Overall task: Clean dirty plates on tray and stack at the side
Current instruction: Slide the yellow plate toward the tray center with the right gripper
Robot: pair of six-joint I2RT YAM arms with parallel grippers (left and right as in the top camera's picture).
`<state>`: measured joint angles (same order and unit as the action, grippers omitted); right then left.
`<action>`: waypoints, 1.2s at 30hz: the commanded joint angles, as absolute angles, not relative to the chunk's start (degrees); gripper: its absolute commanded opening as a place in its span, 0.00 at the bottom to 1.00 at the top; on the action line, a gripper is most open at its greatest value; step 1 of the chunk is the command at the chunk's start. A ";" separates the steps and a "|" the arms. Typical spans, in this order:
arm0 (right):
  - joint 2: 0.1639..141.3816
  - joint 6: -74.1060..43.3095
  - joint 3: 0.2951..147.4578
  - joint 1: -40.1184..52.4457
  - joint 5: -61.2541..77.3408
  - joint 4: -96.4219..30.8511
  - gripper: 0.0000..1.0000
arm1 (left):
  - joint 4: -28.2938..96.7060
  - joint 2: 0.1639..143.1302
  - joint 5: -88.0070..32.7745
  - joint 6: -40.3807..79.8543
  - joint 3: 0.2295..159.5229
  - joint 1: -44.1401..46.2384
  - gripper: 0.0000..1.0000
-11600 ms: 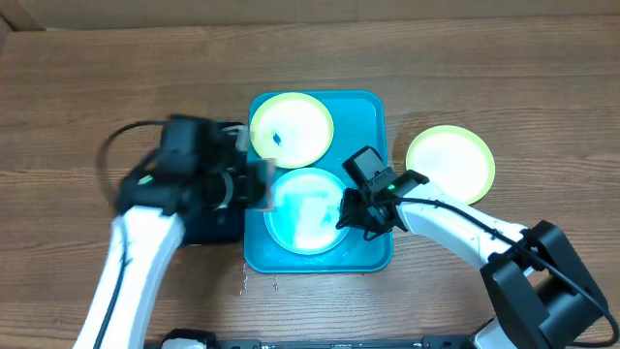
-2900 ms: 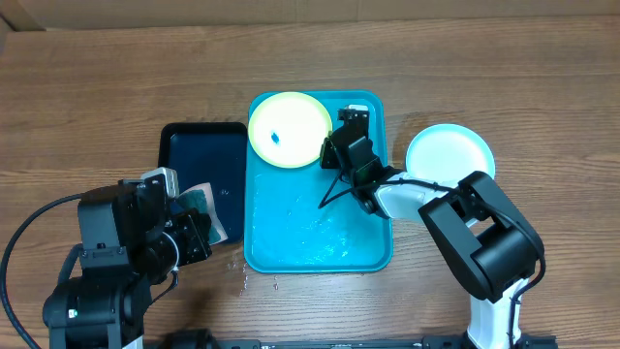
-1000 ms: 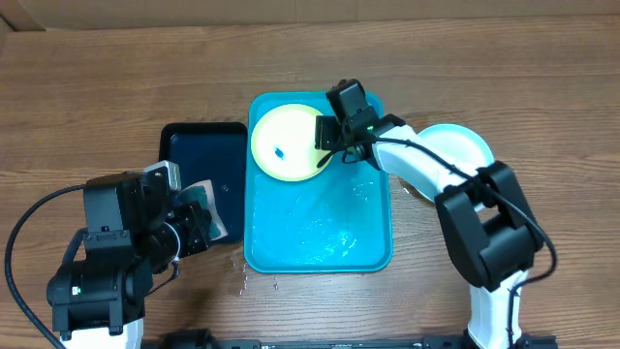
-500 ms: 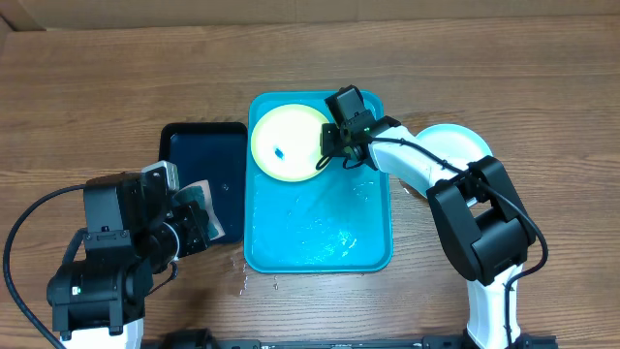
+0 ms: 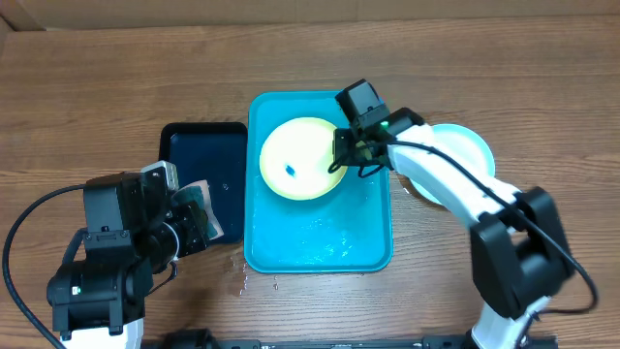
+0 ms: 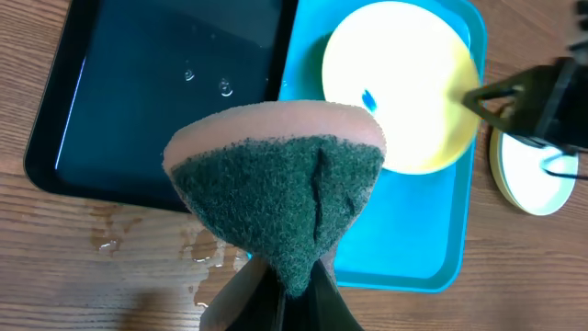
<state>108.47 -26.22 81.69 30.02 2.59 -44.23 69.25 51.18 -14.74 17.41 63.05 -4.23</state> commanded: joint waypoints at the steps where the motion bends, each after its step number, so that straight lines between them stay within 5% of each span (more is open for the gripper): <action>1: 104.27 -31.09 82.26 29.78 6.33 -46.68 0.04 | 69.19 51.00 -14.46 16.27 63.90 -4.49 0.04; 11: 104.31 -41.80 78.50 29.93 3.51 -50.43 0.04 | 69.56 51.00 -14.46 16.27 63.90 -4.49 0.04; 28: 104.51 -45.25 62.89 29.93 1.41 -32.21 0.04 | 68.99 54.76 -14.41 16.27 63.88 -4.49 0.04; 31: 104.51 -45.21 62.06 29.93 1.41 -32.64 0.20 | 69.25 56.25 -14.44 15.44 63.88 -4.49 0.04; 34: 104.51 -45.21 62.04 29.93 1.85 -33.91 0.66 | 69.14 57.56 -14.37 12.67 63.88 -4.49 0.04; 36: 104.51 -45.19 62.04 29.93 2.24 -35.05 0.76 | 68.86 58.61 -13.39 12.05 63.88 -4.49 0.04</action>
